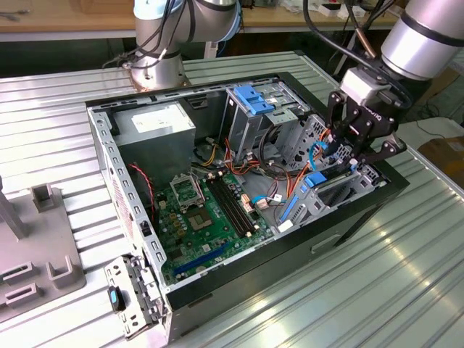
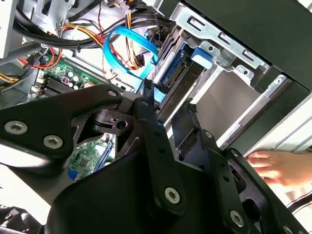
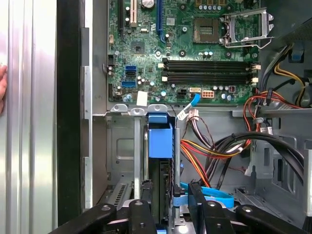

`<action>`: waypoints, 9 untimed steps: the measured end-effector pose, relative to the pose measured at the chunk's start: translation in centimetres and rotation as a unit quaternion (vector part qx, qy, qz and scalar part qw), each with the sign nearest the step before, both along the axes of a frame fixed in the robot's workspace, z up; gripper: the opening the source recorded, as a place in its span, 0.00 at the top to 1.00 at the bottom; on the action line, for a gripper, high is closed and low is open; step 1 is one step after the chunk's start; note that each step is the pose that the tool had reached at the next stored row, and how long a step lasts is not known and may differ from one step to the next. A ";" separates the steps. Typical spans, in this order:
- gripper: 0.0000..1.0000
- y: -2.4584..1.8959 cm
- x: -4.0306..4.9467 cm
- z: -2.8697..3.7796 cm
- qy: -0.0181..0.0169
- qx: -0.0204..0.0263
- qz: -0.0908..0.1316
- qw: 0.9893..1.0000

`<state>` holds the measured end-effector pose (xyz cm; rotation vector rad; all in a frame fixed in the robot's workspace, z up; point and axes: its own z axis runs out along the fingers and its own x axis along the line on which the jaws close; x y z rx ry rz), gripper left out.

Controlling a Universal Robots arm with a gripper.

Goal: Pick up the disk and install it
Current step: 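Insert the first disk wire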

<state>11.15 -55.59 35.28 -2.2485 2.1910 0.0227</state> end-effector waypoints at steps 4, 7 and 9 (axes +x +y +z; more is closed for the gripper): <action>0.58 0.04 0.03 -0.47 0.000 0.000 0.000 1.000; 0.58 0.06 0.04 -0.63 0.000 0.000 0.000 1.000; 0.58 0.06 0.04 -0.65 0.000 0.000 0.000 1.000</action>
